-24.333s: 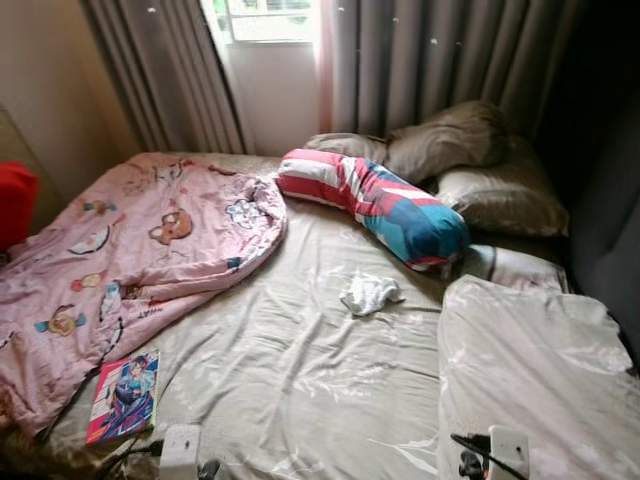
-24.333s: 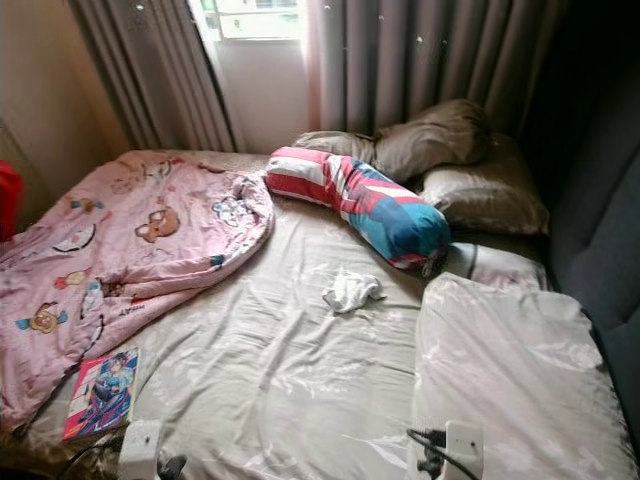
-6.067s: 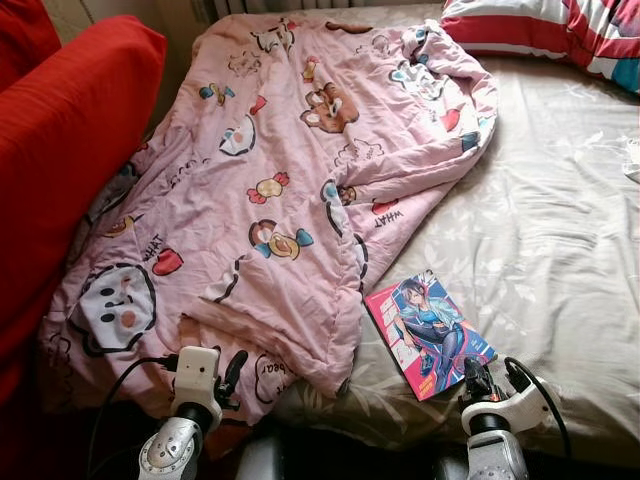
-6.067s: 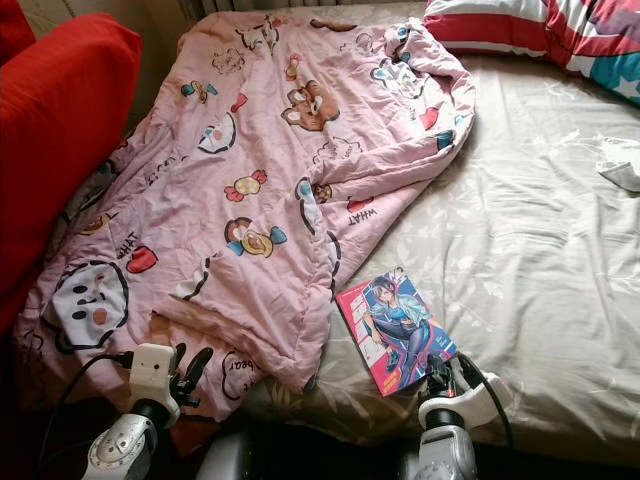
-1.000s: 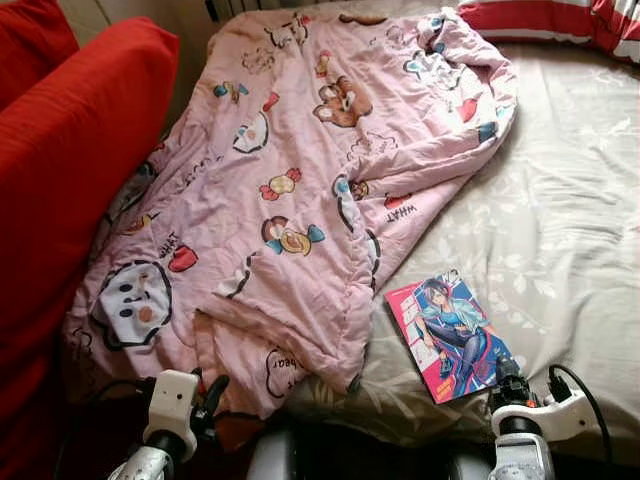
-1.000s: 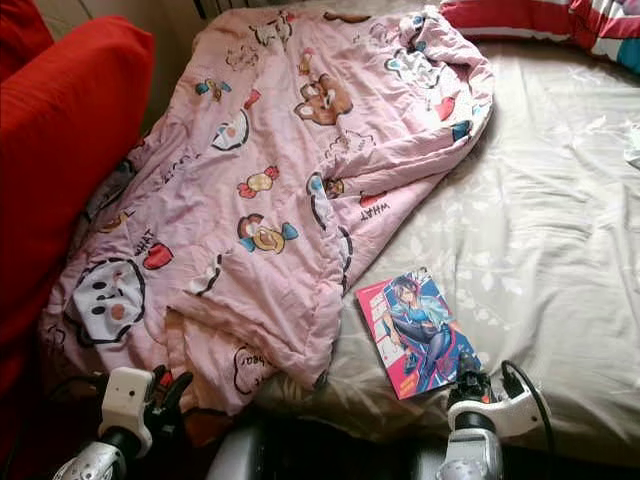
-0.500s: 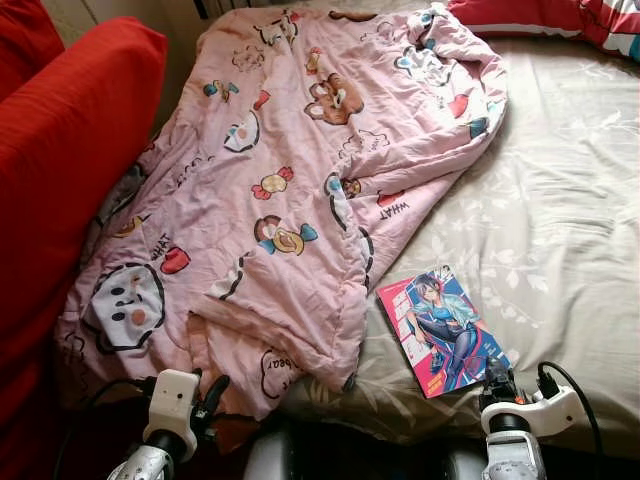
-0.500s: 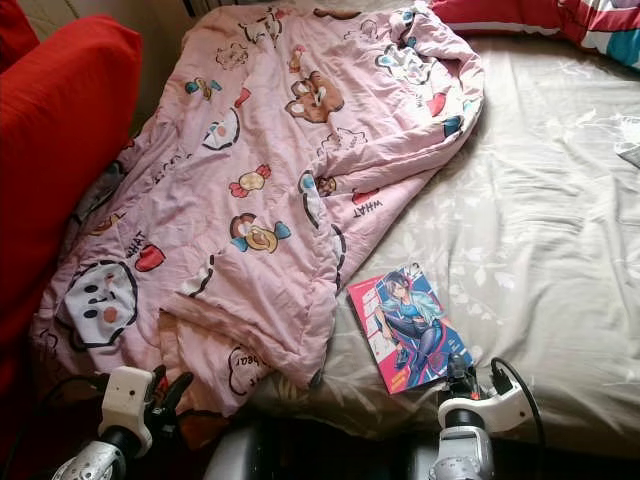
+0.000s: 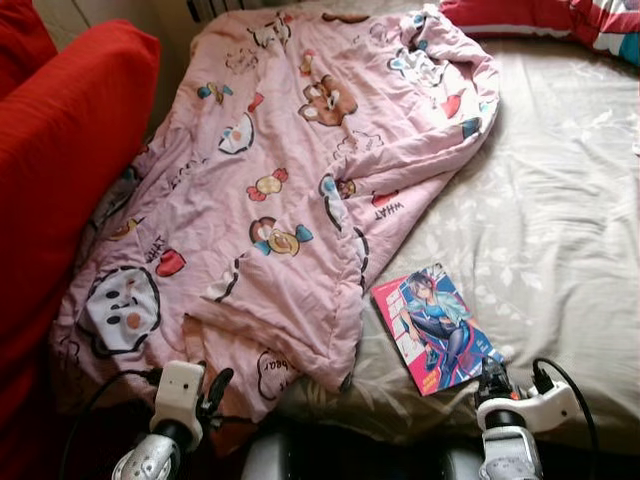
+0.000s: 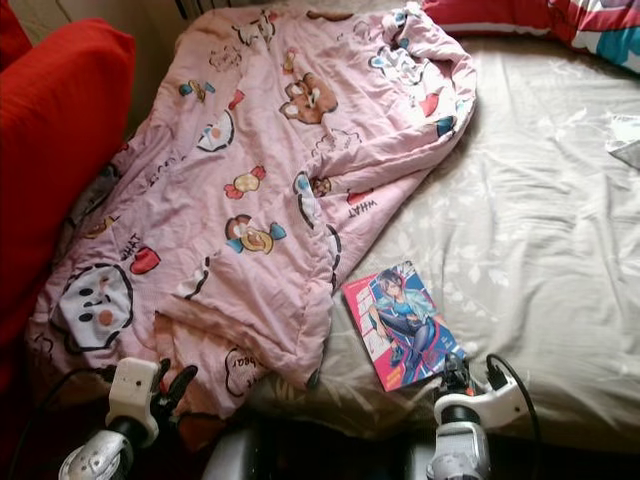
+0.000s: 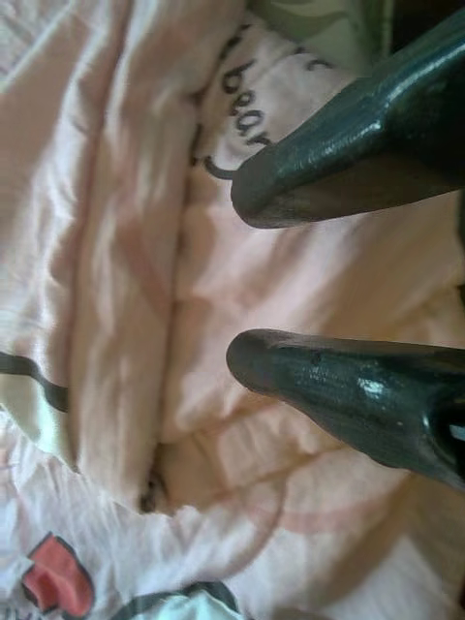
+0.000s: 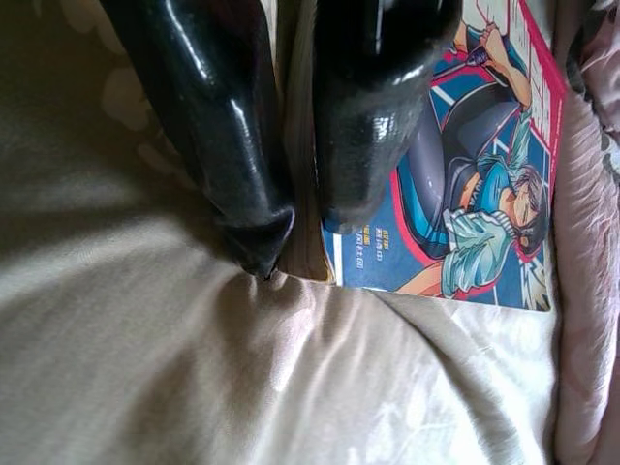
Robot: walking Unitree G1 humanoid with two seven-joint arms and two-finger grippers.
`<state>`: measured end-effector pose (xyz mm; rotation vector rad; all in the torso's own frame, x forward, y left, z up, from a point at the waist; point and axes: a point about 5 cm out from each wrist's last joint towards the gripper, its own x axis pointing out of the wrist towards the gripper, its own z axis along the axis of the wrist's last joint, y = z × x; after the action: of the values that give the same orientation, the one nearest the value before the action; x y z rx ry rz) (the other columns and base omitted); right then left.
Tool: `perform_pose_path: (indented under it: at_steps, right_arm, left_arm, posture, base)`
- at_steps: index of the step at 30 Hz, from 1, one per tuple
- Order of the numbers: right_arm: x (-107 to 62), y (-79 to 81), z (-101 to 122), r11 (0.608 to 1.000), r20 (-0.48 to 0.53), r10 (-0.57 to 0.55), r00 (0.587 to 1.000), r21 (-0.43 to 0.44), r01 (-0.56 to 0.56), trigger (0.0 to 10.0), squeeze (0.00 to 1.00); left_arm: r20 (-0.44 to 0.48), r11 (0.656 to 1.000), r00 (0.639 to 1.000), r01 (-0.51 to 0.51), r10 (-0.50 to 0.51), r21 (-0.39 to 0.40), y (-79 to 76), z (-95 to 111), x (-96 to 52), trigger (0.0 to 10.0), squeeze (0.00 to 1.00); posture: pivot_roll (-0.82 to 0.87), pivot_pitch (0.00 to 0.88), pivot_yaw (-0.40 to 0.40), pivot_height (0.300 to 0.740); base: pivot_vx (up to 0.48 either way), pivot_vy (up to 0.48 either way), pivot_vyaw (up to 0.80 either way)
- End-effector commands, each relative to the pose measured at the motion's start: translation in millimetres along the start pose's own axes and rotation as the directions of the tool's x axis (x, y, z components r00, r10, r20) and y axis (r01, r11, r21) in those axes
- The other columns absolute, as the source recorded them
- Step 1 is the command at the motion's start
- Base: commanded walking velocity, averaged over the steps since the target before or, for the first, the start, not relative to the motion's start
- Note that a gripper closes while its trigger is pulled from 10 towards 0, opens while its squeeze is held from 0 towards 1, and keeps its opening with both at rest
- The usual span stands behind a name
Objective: Clean up the room
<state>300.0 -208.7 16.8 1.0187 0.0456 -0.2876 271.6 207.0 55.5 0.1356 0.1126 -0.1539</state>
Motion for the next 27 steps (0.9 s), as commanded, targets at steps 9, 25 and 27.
perform_pose_path:
  at_steps: [9,25,27]
  right_arm:
    - [-2.9,8.2,-3,0.99,0.033,0.06,0.998,-0.132,-0.055,0.0,0.0]
    - [-62.9,-42.5,-7,0.962,0.172,-0.155,0.973,-0.196,0.188,0.0,0.0]
    - [-62.1,-38.4,-7,0.964,0.171,-0.143,0.975,-0.198,0.177,0.0,0.0]
  left_arm:
    - [-0.044,1.0,0.999,-0.01,0.01,-0.002,-2.5,-11,8.2,10.0,0.0]
    - [-0.027,1.0,1.0,-0.017,0.017,-0.024,-10.1,-12,18.1,10.0,0.0]
    - [-0.025,1.0,1.0,-0.019,0.018,-0.025,-10.6,-13,18.6,10.0,0.0]
  posture:
    - [0.06,0.248,0.121,0.616]
    - [0.01,0.209,0.073,0.616]
    - [0.01,0.207,0.071,0.616]
  base:
    - [0.0,0.0,0.0]
    - [0.0,0.0,0.0]
    - [0.0,0.0,0.0]
